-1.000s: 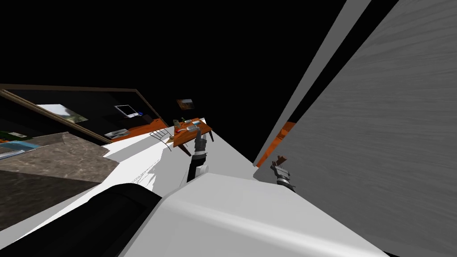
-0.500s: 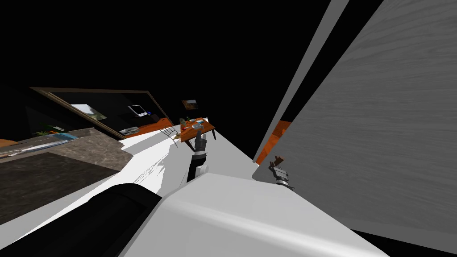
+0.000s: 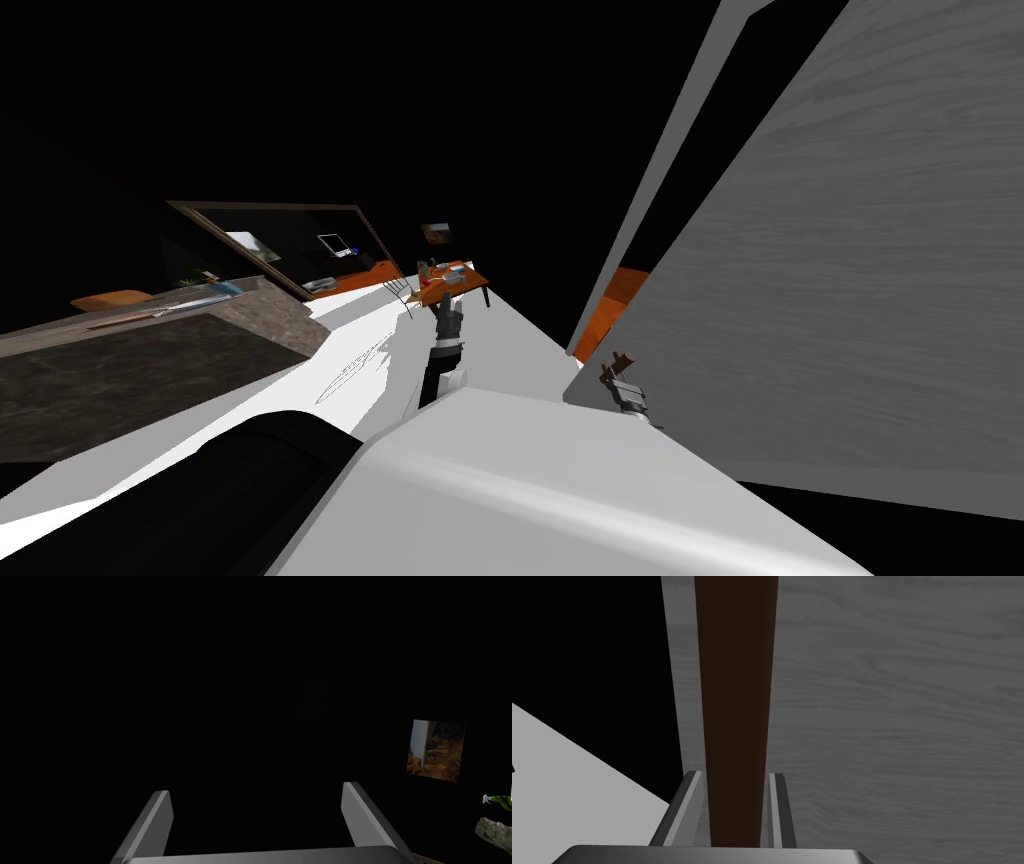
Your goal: Pull the door open
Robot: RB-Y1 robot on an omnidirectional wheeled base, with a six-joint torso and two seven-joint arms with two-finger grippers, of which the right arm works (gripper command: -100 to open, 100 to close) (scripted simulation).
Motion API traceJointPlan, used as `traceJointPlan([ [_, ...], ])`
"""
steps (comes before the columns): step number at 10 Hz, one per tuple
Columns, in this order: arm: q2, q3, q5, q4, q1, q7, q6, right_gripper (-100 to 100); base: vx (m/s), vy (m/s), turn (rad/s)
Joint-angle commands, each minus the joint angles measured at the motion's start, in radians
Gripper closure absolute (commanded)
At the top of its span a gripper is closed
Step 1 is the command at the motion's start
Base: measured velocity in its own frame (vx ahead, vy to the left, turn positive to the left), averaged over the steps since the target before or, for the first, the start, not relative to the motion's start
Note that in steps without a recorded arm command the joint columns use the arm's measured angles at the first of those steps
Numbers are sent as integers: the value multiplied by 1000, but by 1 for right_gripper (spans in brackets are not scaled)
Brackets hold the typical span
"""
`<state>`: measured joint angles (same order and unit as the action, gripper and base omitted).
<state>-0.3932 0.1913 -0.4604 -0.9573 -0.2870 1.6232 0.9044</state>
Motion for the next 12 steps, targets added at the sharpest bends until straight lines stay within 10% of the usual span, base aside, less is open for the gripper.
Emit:
traceJointPlan([
  [1,0,0,0,0,0,0,0,100,-114,-5,13],
  [12,-88,92,59,44,-51,113,130,100,-207,-39,120],
])
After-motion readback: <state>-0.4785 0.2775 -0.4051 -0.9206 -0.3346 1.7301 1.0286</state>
